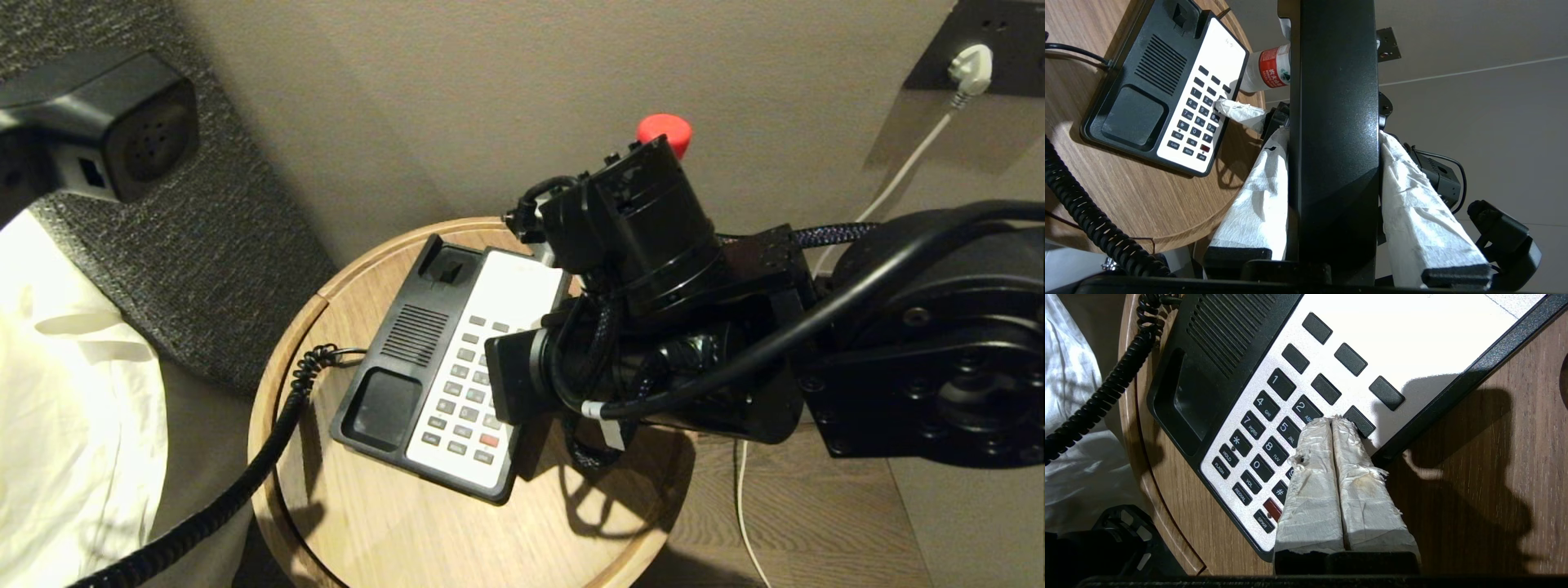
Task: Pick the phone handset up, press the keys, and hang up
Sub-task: Dial the number
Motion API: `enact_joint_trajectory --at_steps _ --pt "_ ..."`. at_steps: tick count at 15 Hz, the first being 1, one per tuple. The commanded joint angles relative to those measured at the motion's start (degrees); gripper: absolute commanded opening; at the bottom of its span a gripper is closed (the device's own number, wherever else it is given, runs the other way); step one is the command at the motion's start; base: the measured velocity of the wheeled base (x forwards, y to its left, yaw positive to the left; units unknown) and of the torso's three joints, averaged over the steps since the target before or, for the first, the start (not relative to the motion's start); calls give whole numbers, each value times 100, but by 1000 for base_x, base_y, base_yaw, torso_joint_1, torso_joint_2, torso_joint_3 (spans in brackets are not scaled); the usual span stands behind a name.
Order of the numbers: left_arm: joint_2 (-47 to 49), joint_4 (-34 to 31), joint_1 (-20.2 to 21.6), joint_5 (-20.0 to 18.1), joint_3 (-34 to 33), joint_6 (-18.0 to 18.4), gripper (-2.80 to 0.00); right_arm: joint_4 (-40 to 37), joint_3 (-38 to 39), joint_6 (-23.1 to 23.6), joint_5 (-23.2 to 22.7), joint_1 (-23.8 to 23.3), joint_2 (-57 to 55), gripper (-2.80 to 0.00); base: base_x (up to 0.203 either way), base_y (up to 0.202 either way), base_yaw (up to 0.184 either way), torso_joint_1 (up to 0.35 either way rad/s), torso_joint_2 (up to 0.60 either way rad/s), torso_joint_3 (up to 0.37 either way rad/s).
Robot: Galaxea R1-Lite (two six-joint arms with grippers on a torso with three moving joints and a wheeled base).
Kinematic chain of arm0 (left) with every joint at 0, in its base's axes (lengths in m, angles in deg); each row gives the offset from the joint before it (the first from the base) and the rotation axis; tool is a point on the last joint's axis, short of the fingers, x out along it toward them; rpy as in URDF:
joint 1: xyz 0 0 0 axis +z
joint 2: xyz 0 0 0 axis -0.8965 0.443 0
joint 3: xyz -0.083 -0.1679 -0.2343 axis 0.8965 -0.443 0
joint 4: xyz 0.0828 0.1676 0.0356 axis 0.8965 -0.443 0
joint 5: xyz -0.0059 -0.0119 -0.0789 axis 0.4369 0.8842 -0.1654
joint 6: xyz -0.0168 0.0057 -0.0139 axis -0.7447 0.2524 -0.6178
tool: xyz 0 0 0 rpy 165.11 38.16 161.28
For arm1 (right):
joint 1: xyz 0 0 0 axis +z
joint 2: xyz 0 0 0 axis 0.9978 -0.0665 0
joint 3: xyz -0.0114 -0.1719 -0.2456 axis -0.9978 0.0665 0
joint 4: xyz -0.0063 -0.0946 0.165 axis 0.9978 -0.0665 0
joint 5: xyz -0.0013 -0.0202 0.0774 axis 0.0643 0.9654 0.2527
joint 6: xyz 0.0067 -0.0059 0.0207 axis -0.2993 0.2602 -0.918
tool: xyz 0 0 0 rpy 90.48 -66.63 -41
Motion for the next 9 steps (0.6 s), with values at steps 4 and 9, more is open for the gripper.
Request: enact_joint_trajectory --at_steps 4,9 --pt "11 -4 0 -10 -6 -32 -280 -28 63 34 12 -84 15 -280 0 0 0 0 0 0" --pt "-8 157 0 -10 -139 -32 -280 -27 -25 -44 -51 -65 158 -280 0 0 0 0 0 0"
